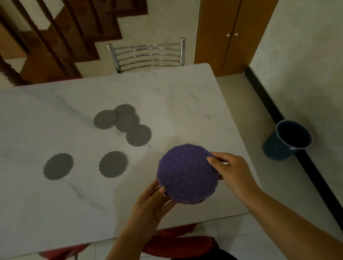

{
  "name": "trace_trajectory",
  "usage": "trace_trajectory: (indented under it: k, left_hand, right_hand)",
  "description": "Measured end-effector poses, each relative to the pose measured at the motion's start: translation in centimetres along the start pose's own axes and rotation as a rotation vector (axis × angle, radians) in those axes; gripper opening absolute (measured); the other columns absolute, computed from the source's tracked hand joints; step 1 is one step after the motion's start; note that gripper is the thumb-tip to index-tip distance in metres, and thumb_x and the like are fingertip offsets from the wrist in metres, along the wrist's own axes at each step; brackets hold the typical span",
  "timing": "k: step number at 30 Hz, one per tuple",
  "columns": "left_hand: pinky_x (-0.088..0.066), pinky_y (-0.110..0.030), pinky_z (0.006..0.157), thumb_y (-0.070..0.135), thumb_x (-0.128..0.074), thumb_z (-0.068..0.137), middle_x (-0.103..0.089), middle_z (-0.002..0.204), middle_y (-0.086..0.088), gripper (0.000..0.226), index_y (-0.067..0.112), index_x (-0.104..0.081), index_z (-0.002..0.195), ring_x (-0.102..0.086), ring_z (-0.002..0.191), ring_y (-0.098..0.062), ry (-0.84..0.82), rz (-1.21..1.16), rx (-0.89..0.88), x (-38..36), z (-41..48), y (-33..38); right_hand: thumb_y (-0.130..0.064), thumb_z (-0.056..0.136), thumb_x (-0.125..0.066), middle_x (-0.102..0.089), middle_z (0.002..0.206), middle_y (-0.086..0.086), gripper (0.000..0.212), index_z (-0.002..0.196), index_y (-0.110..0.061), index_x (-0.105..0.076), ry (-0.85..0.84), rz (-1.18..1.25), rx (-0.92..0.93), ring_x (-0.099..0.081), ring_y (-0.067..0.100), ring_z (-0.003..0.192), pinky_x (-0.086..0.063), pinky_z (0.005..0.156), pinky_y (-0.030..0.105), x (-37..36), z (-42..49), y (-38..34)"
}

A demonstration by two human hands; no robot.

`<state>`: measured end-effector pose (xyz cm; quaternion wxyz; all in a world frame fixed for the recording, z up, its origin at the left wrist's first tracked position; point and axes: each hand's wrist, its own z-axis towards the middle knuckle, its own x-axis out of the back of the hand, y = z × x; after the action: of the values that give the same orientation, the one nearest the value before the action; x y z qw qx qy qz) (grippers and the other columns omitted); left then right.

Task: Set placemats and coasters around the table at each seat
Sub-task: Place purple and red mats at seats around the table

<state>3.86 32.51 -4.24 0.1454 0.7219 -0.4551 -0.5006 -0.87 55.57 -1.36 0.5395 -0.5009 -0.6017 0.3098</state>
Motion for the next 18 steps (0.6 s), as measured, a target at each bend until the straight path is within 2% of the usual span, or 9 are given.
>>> trace_trajectory:
  k: [3, 7, 12, 16, 18]
  left_hand:
    - [-0.057, -0.035, 0.080, 0.011, -0.055, 0.085, -0.065, 0.126, -0.013, 0.045, 0.011, -0.056, 0.131, -0.066, 0.108, -0.031, -0.003, -0.016, 0.010, 0.2, 0.2, 0.0]
    - [-0.058, -0.034, 0.078, 0.010, -0.053, 0.086, -0.067, 0.122, -0.011, 0.041, 0.013, -0.059, 0.126, -0.067, 0.104, -0.030, -0.051, 0.011, -0.002, -0.1, 0.8, 0.4]
    - [-0.058, -0.035, 0.077, 0.011, -0.054, 0.085, -0.068, 0.122, -0.011, 0.044, 0.012, -0.057, 0.129, -0.068, 0.103, -0.029, -0.042, -0.019, -0.008, -1.0, 1.8, 0.2]
    - [-0.059, -0.034, 0.078, 0.011, -0.053, 0.086, -0.068, 0.119, -0.012, 0.040, 0.012, -0.061, 0.125, -0.069, 0.099, -0.027, -0.001, -0.039, -0.013, -1.7, 2.9, -0.3]
    - [-0.059, -0.035, 0.076, 0.010, -0.052, 0.085, -0.070, 0.116, -0.011, 0.041, 0.009, -0.058, 0.126, -0.070, 0.096, -0.026, 0.033, -0.044, -0.023, -2.1, 3.6, -0.6]
  right_hand:
    - [-0.022, 0.086, -0.065, -0.069, 0.097, -0.005, 0.021, 0.106, -0.016, -0.071, 0.025, -0.003, 0.001, -0.066, 0.016, 0.094, -0.055, 0.084, 0.048, -0.1, -0.4, 0.1]
    - [-0.020, 0.085, -0.066, -0.068, 0.088, -0.010, 0.013, 0.097, -0.020, -0.072, 0.058, 0.011, -0.011, -0.065, 0.015, 0.090, -0.055, 0.083, 0.048, 0.2, -0.4, -0.7]
    - [-0.019, 0.086, -0.065, -0.071, 0.097, 0.001, 0.019, 0.102, -0.013, -0.072, 0.037, 0.012, -0.004, -0.066, 0.018, 0.093, -0.055, 0.084, 0.046, 1.6, 0.8, -1.4]
    - [-0.019, 0.088, -0.062, -0.070, 0.097, 0.008, 0.016, 0.100, -0.013, -0.069, -0.013, 0.089, -0.051, -0.068, 0.019, 0.087, -0.060, 0.066, 0.033, 2.5, 2.4, -1.4]
    - [-0.019, 0.088, -0.062, -0.070, 0.096, 0.009, 0.012, 0.098, -0.013, -0.066, -0.047, 0.103, -0.080, -0.069, 0.020, 0.085, -0.059, 0.063, 0.031, 3.2, 3.8, -1.5]
